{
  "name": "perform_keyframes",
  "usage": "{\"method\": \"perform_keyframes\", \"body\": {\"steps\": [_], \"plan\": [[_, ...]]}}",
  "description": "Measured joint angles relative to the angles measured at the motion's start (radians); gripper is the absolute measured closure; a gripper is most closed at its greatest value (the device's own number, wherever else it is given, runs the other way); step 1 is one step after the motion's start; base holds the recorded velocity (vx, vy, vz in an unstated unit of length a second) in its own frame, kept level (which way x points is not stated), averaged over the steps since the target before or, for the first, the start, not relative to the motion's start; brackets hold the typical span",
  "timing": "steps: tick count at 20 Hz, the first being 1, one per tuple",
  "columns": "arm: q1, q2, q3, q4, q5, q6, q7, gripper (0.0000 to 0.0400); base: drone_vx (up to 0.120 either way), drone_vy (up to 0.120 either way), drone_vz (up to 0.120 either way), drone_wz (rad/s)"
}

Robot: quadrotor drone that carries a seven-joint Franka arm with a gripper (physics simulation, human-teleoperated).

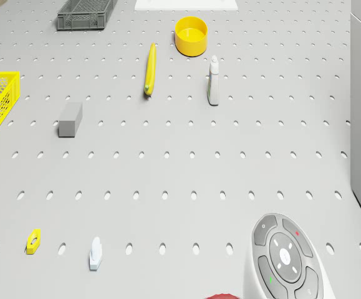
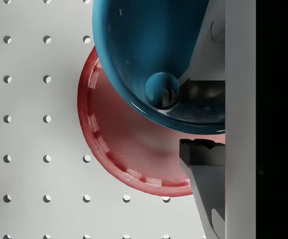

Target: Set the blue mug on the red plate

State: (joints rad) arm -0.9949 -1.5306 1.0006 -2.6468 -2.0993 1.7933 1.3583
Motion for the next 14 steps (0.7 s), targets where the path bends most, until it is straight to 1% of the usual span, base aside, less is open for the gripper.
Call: {"method": "perform_keyframes", "body": {"steps": [6, 7, 8, 9, 10, 12, 14], "plan": [[-0.016, 0.02, -0.048, 0.037, -0.046, 0.021, -0.002, 0.03, 0.0, 0.0, 0.0, 0.0], [-0.017, 0.023, -0.052, 0.041, -0.05, 0.023, -0.003, 0.0254, 0.0, 0.0, 0.0, 0.0], [-0.017, 0.025, -0.055, 0.044, -0.053, 0.024, -0.003, 0.0198, 0.0, 0.0, 0.0, 0.0], [-0.018, 0.026, -0.057, 0.045, -0.056, 0.024, -0.004, 0.0154, 0.0, 0.0, 0.0, 0.0], [-0.016, 0.027, -0.056, 0.044, -0.055, 0.023, -0.005, 0.012, 0.0, 0.0, 0.0, 0.0], [-0.011, 0.026, -0.048, 0.037, -0.048, 0.016, -0.006, 0.0073, 0.0, 0.0, 0.0, 0.0], [-0.004, 0.023, -0.034, 0.025, -0.036, 0.007, -0.007, 0.0044, 0.0, 0.0, 0.0, 0.0]]}}
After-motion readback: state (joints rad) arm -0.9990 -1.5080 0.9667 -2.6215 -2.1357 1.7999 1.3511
